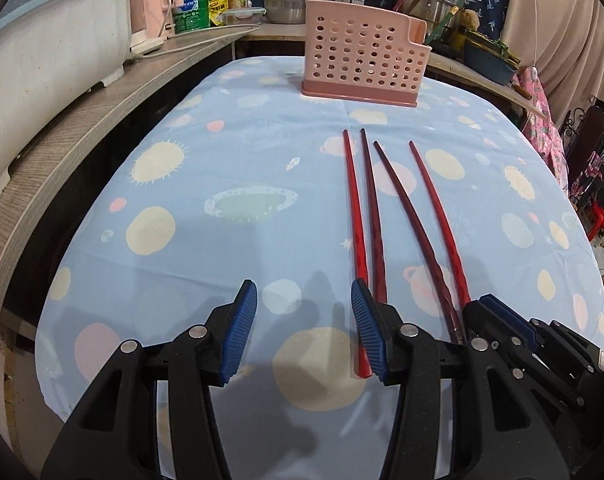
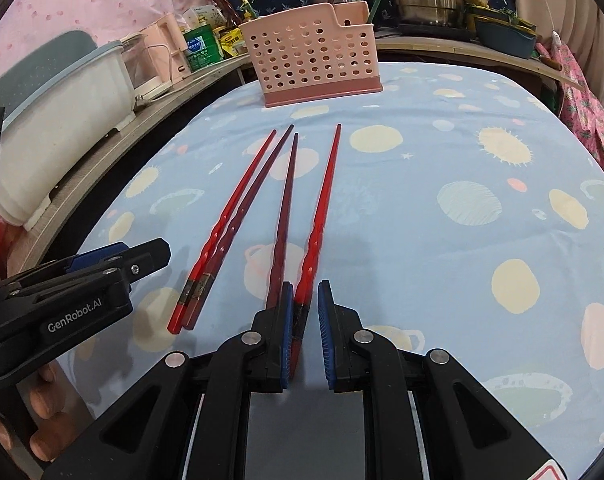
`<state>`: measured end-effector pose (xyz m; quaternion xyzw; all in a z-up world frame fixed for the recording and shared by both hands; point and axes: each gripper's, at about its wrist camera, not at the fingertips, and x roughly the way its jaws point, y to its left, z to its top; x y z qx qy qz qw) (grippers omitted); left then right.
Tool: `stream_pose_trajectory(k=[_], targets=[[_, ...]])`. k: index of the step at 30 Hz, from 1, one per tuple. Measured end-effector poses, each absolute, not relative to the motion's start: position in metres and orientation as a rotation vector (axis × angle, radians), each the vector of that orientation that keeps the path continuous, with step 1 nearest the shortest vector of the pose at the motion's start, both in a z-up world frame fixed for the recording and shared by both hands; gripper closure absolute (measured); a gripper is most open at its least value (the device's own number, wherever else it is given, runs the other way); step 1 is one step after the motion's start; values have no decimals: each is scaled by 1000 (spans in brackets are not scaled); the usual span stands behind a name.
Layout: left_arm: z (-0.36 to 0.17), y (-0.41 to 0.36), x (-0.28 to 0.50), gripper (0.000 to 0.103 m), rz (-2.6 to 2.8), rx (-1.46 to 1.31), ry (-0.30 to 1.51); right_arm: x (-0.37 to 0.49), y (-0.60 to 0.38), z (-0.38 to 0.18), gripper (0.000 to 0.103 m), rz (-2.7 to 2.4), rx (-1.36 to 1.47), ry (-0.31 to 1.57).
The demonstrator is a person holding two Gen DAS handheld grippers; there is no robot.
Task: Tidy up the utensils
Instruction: 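Grasp a red chopstick with the left tool while the right tool grasps a red-brown chopstick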
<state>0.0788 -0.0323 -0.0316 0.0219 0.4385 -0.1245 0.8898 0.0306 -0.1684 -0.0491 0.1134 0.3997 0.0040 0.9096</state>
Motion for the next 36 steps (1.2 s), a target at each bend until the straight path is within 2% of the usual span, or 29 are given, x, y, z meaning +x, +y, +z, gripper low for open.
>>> stream_pose_trajectory(k=[16,36], targets=[[-41,-43,73,56,-294,48,941,27,-172,-53,95,-6,227,829],[-52,-49,70,56,-269,93,934,23,-178,-53,95,-12,238,829]])
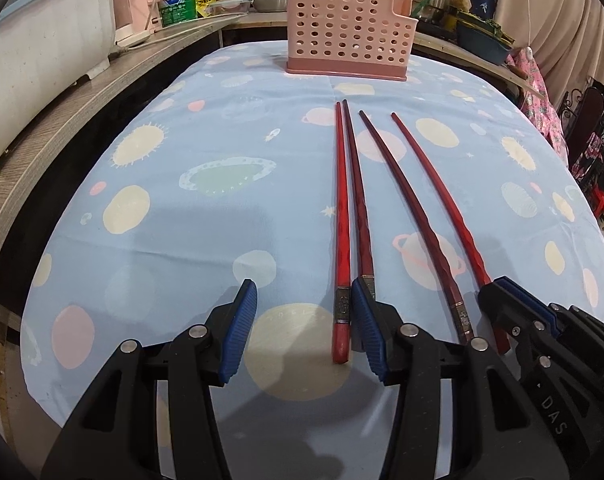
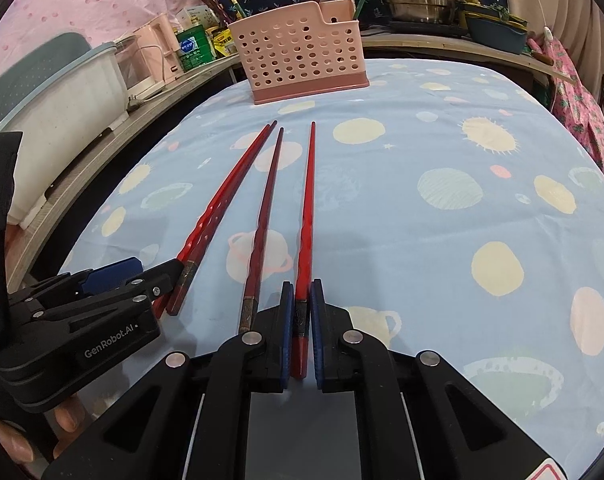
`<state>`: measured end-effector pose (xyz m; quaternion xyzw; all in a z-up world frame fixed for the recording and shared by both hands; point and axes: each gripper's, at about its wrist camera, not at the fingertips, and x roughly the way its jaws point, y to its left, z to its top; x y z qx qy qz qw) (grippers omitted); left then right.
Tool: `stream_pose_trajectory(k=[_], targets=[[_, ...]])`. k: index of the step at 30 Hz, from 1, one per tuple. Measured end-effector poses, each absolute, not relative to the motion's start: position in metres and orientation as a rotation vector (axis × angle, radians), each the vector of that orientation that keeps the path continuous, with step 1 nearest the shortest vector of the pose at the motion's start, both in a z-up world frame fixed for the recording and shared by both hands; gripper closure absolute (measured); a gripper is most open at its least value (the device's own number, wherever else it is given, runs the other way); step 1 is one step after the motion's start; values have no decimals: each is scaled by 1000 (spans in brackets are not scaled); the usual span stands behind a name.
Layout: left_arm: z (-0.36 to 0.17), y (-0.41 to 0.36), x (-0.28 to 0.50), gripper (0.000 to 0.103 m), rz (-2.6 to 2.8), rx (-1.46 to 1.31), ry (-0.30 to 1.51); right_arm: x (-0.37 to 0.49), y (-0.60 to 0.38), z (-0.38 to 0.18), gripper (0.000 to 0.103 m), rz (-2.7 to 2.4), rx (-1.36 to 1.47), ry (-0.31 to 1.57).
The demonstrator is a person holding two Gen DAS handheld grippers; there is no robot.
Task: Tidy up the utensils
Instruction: 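Grasp a red chopstick with the left tool while the right tool grasps a red-brown chopstick, then lift both chopsticks, lower them into the pink basket and open both tools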
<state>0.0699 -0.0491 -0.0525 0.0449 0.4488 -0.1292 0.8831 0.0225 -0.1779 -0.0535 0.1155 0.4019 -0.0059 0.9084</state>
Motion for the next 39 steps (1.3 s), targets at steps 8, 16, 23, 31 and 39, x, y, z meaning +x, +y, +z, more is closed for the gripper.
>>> stream_pose_trajectory(k=[8,16,23,31,39], targets=[[-50,-39,72,93,-278,66,947,22,-178,-54,96,-13,237,830],[-43,-30,72,96,-301,18,966,15,-185,-47,96,-24,244,822],[-12,-21,72,96,-309,-17,913,12,-200,-14,96,-40,270,752],[44,-9,89,96,-319,-76,821,22,-223,47,96,-48,296,622],[96,-13,116,96,-325,-85,734,45,-242,96,96,-39,336,515]])
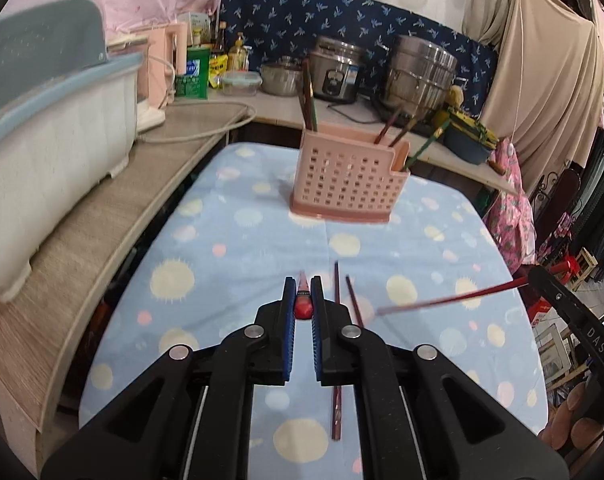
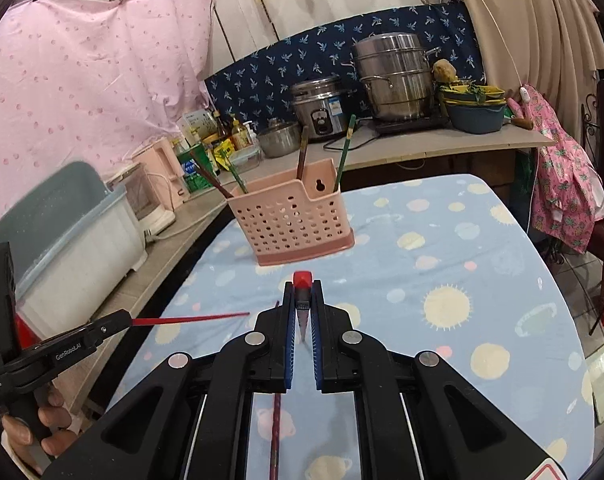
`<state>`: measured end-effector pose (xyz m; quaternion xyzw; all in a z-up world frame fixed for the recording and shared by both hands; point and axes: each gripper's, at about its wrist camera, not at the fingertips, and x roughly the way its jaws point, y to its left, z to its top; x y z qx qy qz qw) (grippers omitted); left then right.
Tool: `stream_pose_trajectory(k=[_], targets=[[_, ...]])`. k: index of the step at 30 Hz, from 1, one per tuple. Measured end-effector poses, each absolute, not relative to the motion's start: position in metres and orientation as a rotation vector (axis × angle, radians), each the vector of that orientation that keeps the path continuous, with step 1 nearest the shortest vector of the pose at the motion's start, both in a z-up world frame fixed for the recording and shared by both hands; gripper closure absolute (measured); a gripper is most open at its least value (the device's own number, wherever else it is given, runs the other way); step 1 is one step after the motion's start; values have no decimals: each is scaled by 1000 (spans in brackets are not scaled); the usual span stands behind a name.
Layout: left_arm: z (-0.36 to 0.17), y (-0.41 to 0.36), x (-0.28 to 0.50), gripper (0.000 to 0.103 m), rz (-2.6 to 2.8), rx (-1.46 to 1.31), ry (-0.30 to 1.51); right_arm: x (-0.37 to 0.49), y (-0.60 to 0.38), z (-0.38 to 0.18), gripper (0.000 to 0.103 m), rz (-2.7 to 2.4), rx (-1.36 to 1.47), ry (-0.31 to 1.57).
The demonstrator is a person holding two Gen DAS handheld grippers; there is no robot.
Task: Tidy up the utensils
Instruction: 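Lift both chopsticks, lower them into the pink basket and open both tools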
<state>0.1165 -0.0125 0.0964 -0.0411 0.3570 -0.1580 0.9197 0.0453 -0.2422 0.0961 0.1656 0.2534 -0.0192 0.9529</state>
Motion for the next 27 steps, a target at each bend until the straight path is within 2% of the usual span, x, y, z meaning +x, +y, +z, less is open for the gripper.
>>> stream_pose_trajectory(k=[12,21,27], targets=[[164,-34,170,96,-355,-91,644,91,-255,151,96,-13,361,413],[242,-51,211,96,-348,-122,464,145,-268,208,96,1,380,293],[270,-60,252,96,-317,-159,370,189,-279,232,96,2,400,243]])
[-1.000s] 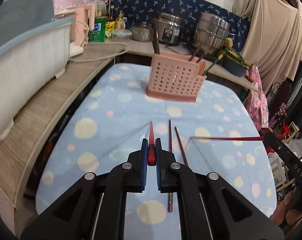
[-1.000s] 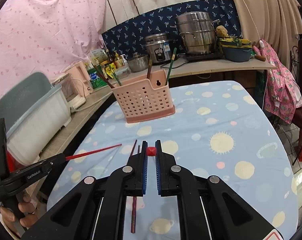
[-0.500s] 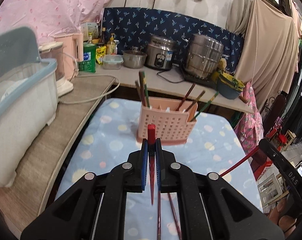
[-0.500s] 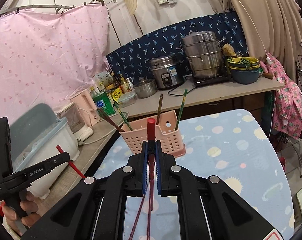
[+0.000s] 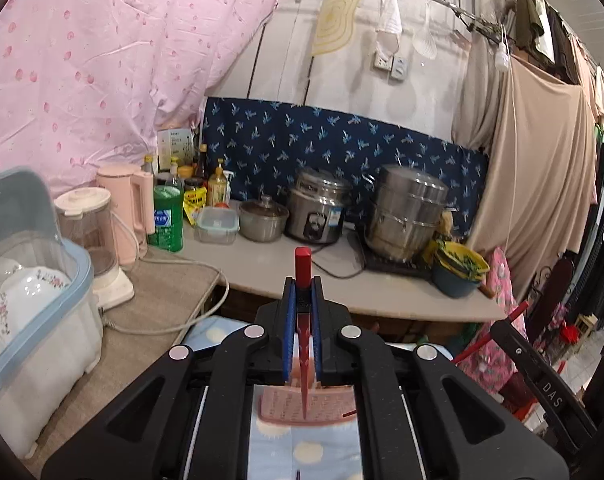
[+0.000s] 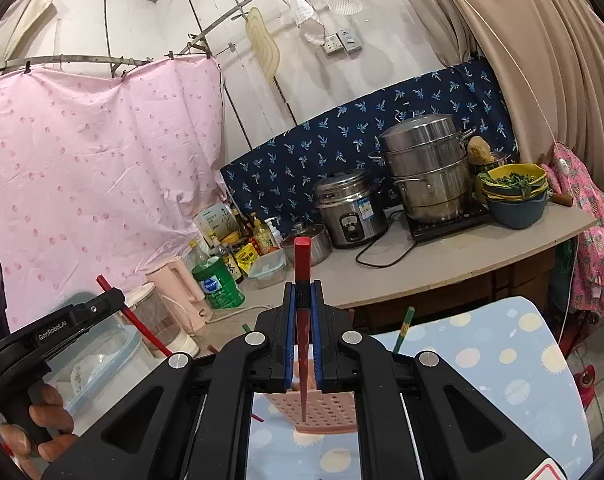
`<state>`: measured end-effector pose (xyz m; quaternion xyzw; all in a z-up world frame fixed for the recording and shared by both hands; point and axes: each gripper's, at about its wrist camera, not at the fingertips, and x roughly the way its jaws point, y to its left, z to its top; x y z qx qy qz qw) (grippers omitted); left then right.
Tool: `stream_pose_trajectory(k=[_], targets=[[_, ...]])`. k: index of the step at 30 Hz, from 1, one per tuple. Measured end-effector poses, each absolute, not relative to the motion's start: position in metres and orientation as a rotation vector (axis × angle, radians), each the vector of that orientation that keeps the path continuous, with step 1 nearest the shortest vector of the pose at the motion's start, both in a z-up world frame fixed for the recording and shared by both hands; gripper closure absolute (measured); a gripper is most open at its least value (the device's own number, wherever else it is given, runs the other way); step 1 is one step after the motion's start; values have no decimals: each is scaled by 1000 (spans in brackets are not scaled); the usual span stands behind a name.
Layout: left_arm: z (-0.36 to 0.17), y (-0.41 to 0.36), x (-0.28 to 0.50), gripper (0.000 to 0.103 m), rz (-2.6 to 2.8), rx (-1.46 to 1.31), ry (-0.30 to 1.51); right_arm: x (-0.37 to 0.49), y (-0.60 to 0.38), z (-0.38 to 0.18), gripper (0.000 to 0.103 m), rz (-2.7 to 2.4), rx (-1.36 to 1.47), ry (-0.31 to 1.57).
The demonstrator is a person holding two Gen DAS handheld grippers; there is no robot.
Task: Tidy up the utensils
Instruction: 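Lift both chopsticks, lower them into the pink basket and open both tools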
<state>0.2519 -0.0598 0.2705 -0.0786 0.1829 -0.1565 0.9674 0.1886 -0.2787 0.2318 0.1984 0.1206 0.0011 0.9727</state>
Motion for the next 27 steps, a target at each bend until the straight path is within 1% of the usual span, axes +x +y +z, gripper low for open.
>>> stream_pose_trajectory(k=[4,10,17,23,27], targets=[[270,-66,279,96,-292,-166,353,218,-287,234,96,-10,402,230],[244,-77,317,96,-274,-167,391,257,-295,214,96,-21,418,271],[207,-84,333,96,-282,-162,462,285,-294,178,96,-17,416,352],[189,-83,339,96,-280,-169,503,297,-283,157,96,-8,393,408],[183,-83,337,95,-278,-162,516,297,-279,154,92,-3,391,417]])
